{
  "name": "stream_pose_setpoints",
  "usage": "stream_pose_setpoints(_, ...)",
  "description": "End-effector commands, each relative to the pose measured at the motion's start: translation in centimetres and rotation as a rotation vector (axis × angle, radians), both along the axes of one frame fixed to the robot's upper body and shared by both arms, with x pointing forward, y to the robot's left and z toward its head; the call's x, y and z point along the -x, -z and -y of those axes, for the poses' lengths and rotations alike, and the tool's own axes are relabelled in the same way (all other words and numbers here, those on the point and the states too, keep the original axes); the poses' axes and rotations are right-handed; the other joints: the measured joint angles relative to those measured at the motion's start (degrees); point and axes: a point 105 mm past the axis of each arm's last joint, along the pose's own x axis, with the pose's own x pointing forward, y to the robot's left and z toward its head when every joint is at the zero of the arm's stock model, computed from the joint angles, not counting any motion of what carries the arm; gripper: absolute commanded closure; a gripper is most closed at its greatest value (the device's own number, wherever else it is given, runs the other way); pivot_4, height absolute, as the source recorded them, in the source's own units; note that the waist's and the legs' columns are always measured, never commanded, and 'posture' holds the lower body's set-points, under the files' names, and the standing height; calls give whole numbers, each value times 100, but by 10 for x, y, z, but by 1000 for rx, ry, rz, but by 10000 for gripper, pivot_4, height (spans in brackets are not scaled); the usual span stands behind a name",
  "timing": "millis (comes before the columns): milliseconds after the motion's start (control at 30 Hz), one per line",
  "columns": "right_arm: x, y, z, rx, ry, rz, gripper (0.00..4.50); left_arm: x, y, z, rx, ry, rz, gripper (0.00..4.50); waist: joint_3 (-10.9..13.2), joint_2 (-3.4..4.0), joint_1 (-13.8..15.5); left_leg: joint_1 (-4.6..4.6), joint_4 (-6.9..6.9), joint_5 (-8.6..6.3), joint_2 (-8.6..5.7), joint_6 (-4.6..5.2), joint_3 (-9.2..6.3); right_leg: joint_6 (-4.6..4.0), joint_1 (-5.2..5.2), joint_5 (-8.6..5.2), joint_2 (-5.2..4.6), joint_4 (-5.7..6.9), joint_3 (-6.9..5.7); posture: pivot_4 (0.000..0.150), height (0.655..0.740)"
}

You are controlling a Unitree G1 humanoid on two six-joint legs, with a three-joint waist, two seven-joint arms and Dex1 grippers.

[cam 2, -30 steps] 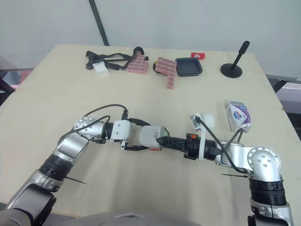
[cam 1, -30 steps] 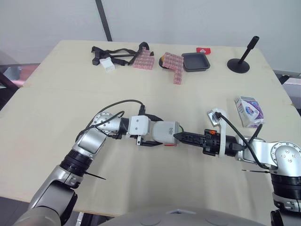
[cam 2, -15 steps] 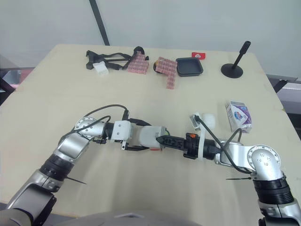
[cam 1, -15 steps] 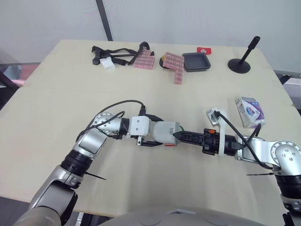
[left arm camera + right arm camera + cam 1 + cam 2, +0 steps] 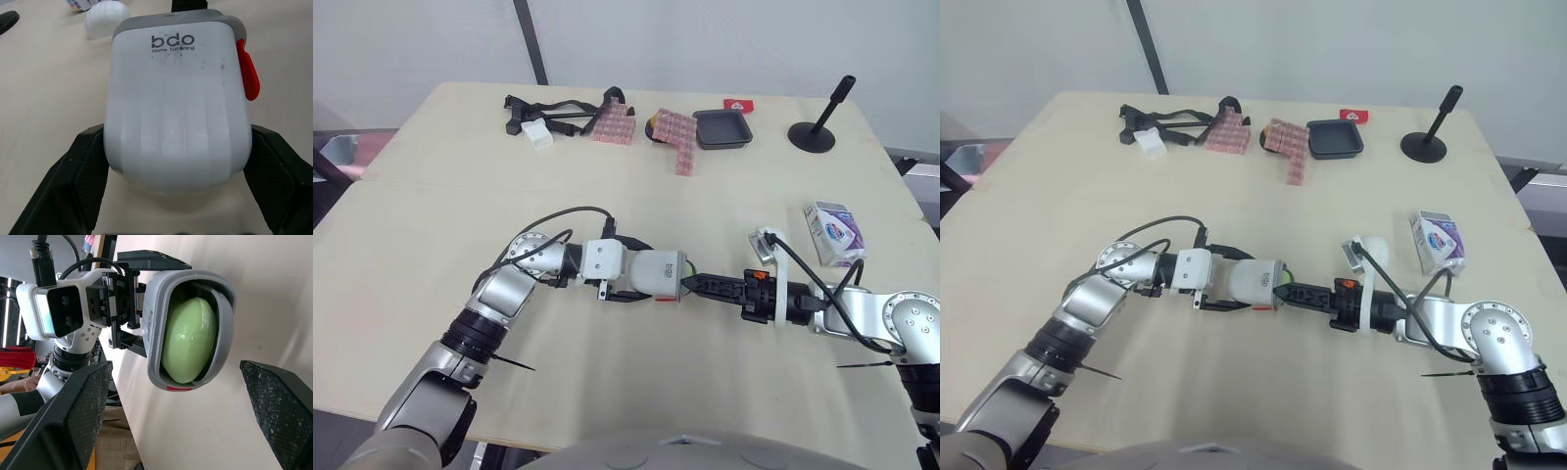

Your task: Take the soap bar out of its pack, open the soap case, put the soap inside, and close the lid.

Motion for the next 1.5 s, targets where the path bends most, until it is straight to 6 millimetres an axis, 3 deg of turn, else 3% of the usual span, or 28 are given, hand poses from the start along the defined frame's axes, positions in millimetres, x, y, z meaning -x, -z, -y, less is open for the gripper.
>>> stream_pose_setpoints(33,2,-5,-3,-29,-9,14,201,-3,-16,1,48,5,48,8570,0,0,0,0,0,0,0,0,0,0,0,0,0,0,0,1500,7374)
stream_pose_setpoints(1300,-5,-3,-25,-57,-35,24,201,4,-18,12,84,17,40,8570,0,0,-2,0,-2,0,1,0,0,0,1,0,-1,-2,-2,1500,7374)
stream_pose_setpoints(1500,-7,-1,-27,-52,-28,21,18280,4,-19,14,88,20,41,8570,0,0,-2,0,-2,0,1,0,0,0,2,0,-1,-2,-2,1500,7374)
